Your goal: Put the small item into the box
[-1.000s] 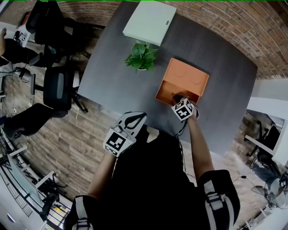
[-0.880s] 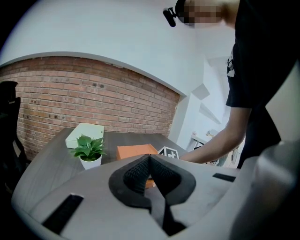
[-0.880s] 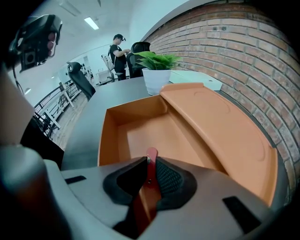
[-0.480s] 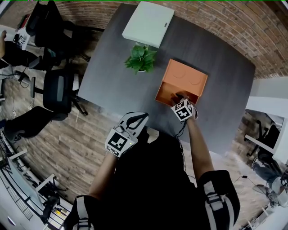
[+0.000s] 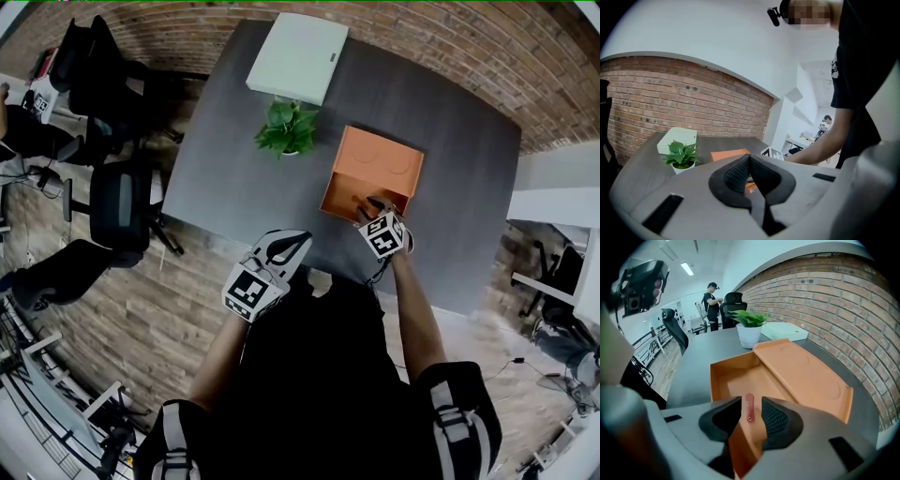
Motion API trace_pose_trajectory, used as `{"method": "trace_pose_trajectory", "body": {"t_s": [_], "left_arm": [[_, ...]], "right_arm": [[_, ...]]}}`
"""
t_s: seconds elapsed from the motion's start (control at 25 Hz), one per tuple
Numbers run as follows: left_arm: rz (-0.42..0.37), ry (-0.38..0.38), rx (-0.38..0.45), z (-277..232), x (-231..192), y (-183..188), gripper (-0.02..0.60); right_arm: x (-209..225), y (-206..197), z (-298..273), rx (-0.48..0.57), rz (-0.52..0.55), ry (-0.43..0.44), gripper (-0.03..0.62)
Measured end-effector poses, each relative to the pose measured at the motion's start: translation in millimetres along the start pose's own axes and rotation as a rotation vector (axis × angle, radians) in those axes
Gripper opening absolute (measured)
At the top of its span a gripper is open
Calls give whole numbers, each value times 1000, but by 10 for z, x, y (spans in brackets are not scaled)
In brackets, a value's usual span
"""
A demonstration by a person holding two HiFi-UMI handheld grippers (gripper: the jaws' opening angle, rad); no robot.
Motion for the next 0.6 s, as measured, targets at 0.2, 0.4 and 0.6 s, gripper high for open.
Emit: {"method": "trace_pose_trajectory", "body": {"t_s": [0.2, 0.4, 0.6], "left_arm": [[-25, -52, 6, -26, 22, 18, 23], [-48, -100, 11, -93, 104, 62, 23], [-57, -142, 19, -67, 179, 72, 23]], "right_arm": [[-4, 82, 246, 52, -37, -62, 146], [17, 95, 593, 122, -82, -150, 136], [-73, 31, 881, 152, -118, -200, 96]]}}
Point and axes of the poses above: the fingertips, and each gripper's own axes: z backward along the fingers, x to its right, y out of its top, the point moved 1 cm from there along z, backward along the fingers, and after that the axes turned 1 degree about y, right-handed, at the moved point
